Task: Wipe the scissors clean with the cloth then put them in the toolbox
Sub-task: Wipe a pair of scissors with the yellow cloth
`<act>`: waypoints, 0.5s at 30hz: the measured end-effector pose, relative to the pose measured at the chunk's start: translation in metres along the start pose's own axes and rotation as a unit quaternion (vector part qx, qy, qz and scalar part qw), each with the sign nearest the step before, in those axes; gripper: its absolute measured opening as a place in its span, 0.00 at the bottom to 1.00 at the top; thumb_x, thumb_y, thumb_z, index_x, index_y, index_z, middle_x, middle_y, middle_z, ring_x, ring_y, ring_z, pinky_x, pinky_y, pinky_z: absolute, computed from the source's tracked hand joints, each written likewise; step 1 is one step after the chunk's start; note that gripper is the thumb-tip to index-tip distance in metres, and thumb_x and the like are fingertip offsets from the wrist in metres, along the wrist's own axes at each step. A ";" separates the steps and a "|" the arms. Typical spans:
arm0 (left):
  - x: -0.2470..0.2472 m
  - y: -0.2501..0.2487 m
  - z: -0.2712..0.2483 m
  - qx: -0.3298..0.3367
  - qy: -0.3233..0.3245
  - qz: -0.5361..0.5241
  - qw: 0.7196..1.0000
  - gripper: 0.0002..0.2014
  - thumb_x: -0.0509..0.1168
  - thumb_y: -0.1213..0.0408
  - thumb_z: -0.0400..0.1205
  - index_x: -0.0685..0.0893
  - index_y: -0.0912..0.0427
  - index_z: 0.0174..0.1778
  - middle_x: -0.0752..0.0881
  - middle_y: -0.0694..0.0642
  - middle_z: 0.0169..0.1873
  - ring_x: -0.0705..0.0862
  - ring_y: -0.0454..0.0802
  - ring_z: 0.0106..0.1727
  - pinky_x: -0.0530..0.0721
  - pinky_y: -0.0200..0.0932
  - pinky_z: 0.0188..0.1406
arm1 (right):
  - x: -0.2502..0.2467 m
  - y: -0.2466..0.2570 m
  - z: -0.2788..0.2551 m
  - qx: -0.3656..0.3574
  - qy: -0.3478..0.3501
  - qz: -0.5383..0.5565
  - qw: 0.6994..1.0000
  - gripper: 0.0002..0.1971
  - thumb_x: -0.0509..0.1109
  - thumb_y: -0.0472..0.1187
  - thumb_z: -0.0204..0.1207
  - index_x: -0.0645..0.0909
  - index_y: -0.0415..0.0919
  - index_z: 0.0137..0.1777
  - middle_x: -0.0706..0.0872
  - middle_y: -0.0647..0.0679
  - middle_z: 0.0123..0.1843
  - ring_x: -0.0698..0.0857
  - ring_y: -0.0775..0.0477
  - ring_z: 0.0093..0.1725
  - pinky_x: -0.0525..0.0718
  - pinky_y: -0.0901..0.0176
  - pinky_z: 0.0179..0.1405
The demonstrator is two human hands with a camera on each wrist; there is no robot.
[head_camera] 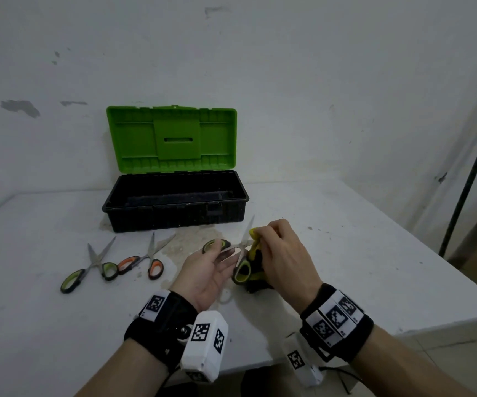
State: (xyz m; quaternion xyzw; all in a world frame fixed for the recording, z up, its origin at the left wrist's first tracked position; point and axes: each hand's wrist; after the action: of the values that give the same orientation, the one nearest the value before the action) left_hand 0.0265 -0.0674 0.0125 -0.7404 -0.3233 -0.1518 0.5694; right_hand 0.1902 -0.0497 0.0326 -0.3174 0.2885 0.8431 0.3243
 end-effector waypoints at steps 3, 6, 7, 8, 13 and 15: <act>-0.003 0.002 0.001 0.033 -0.008 0.029 0.999 0.11 0.61 0.65 0.89 0.83 0.70 0.55 0.89 0.67 0.51 0.94 0.56 0.45 0.93 0.49 0.44 | -0.009 -0.003 0.003 0.031 -0.014 0.058 0.998 0.08 0.61 0.34 0.83 0.82 0.38 0.55 0.76 0.44 0.53 0.79 0.47 0.39 0.81 0.66 0.38; -0.001 0.006 -0.001 0.065 -0.009 0.053 0.996 0.09 0.62 0.66 0.89 0.84 0.69 0.55 0.90 0.69 0.54 0.92 0.59 0.53 0.88 0.56 0.59 | -0.012 -0.003 0.005 0.006 0.009 0.086 0.996 0.08 0.63 0.32 0.83 0.84 0.37 0.55 0.77 0.45 0.51 0.78 0.50 0.41 0.74 0.75 0.43; 0.001 0.007 -0.003 0.074 -0.010 0.061 0.995 0.10 0.62 0.66 0.89 0.84 0.69 0.55 0.91 0.68 0.53 0.92 0.59 0.54 0.89 0.55 0.57 | -0.012 -0.001 0.005 -0.012 0.036 0.076 0.996 0.08 0.64 0.33 0.82 0.85 0.37 0.55 0.78 0.44 0.50 0.79 0.49 0.42 0.75 0.71 0.45; 0.003 0.008 -0.004 0.083 -0.009 0.066 0.994 0.10 0.63 0.66 0.88 0.84 0.69 0.56 0.91 0.68 0.52 0.93 0.59 0.53 0.90 0.53 0.53 | -0.010 0.001 0.006 -0.031 0.067 0.058 0.996 0.08 0.66 0.34 0.82 0.85 0.37 0.56 0.79 0.44 0.50 0.79 0.47 0.44 0.78 0.66 0.46; 0.010 0.014 -0.005 0.110 -0.008 0.098 0.989 0.09 0.65 0.66 0.88 0.86 0.70 0.53 0.91 0.70 0.52 0.92 0.60 0.55 0.91 0.52 0.49 | -0.002 0.009 0.009 -0.096 0.134 -0.031 0.986 0.07 0.71 0.35 0.78 0.86 0.39 0.54 0.80 0.43 0.46 0.80 0.43 0.43 0.84 0.51 0.38; 0.009 0.013 -0.005 0.111 -0.013 0.095 0.989 0.09 0.64 0.67 0.88 0.86 0.70 0.54 0.91 0.69 0.52 0.92 0.59 0.54 0.91 0.52 0.50 | -0.004 0.008 0.010 -0.094 0.151 -0.046 0.983 0.06 0.70 0.36 0.78 0.86 0.40 0.53 0.79 0.44 0.46 0.80 0.42 0.43 0.84 0.50 0.39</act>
State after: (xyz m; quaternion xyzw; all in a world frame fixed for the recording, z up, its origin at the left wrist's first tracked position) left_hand 0.0422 -0.0709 0.0097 -0.7019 -0.2734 -0.0507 0.6558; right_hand 0.1829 -0.0491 0.0443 -0.4828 0.2385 0.7930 0.2848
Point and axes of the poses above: each hand's wrist, its own z-axis towards the middle knuckle, its own x-axis out of the palm, y = z × x
